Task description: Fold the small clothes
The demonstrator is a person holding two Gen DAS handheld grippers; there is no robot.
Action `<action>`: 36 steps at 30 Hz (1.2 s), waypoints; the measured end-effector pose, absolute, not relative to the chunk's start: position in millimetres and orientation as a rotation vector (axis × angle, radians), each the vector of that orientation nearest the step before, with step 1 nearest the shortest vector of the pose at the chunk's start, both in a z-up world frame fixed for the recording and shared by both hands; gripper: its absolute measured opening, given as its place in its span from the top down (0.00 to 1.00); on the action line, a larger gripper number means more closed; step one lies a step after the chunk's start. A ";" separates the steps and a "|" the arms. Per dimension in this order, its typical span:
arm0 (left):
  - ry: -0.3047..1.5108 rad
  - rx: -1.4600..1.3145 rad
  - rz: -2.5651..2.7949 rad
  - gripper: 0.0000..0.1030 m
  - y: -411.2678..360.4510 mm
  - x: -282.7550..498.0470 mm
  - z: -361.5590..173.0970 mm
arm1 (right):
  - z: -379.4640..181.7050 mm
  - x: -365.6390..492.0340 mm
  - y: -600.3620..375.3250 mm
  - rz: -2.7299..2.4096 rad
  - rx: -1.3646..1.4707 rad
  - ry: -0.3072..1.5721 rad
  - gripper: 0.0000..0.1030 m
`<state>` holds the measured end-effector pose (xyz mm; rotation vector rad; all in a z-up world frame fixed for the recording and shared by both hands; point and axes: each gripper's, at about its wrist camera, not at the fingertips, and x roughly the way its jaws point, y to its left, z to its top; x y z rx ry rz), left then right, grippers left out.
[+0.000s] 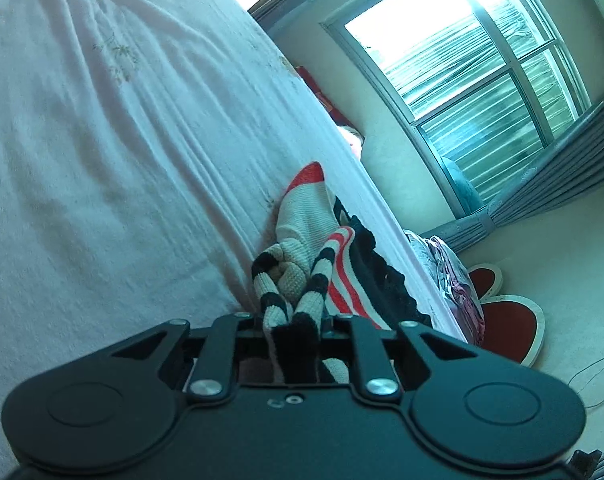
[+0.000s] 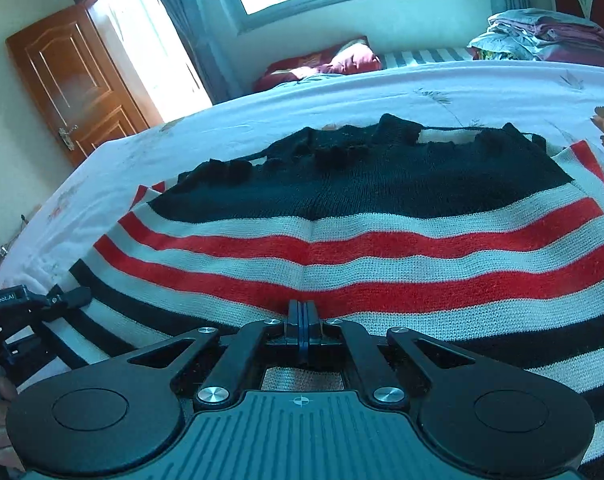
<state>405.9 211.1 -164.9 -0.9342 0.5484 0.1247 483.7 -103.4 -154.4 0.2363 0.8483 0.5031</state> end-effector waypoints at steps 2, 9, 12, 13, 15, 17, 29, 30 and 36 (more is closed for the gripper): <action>0.534 -0.928 0.113 0.85 208.5 405.5 -157.5 | -155.6 482.6 -106.1 0.513 0.240 0.842 1.00; 0.493 -0.711 0.039 0.87 157.3 418.5 -92.1 | -157.8 481.0 -114.0 0.562 0.248 0.820 1.00; 0.508 -0.560 -0.027 0.87 106.7 429.9 -52.8 | -143.8 477.9 -143.4 0.540 0.343 0.775 1.00; 0.513 -0.522 -0.056 0.87 87.0 433.4 -41.8 | -137.9 475.5 -160.3 0.525 0.386 0.753 1.00; 0.525 -0.442 -0.107 0.87 40.9 440.5 -25.8 | -125.0 469.1 -199.4 0.475 0.449 0.702 1.00; 0.556 -0.384 -0.168 0.87 -5.8 448.9 -18.9 | -115.2 462.9 -244.1 0.421 0.512 0.662 1.00; 0.816 -0.183 -0.372 0.68 -130.2 445.1 -75.6 | -117.3 429.9 -417.6 0.274 0.712 0.687 0.47; 0.775 -0.199 -0.331 0.68 -112.0 444.3 -68.6 | -117.8 430.8 -417.5 0.290 0.719 0.689 0.47; 0.758 -0.206 -0.141 0.79 -42.3 507.8 -58.7 | -121.0 463.9 -373.6 0.411 0.718 0.724 0.47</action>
